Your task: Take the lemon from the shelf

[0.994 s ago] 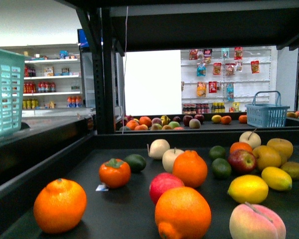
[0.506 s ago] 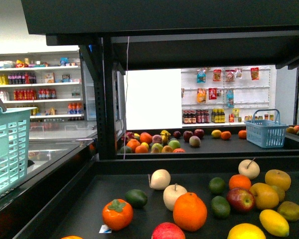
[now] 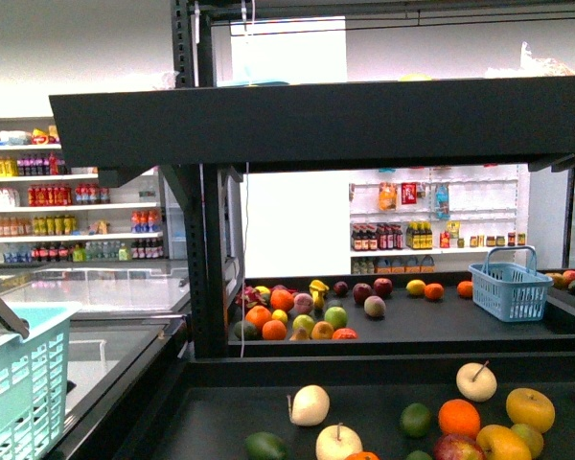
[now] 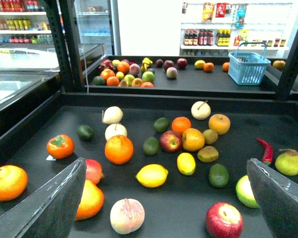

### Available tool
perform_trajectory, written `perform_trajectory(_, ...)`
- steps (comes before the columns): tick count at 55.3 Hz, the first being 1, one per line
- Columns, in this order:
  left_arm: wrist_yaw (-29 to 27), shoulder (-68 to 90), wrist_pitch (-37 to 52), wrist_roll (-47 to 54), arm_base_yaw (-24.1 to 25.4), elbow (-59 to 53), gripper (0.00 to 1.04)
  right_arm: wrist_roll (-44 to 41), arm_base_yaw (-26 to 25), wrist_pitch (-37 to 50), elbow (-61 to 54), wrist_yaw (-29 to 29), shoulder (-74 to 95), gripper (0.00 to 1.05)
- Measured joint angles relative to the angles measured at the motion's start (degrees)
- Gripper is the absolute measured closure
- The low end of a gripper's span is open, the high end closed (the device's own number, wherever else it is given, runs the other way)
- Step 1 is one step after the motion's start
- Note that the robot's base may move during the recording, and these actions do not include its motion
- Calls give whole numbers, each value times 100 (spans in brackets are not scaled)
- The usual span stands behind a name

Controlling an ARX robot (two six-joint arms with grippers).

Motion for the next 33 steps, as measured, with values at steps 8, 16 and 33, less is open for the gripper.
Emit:
perform_trajectory(8,2,0,0,0,0,0,8,0,0,0,0,2,0,7)
perform_trajectory(16,0,-2,0,0,0,0,8,0,0,0,0,2,0,7)
perform_trajectory(33,1919,3768,916,-4048,1316,1869,8,0,0,0,0,2,0,7)
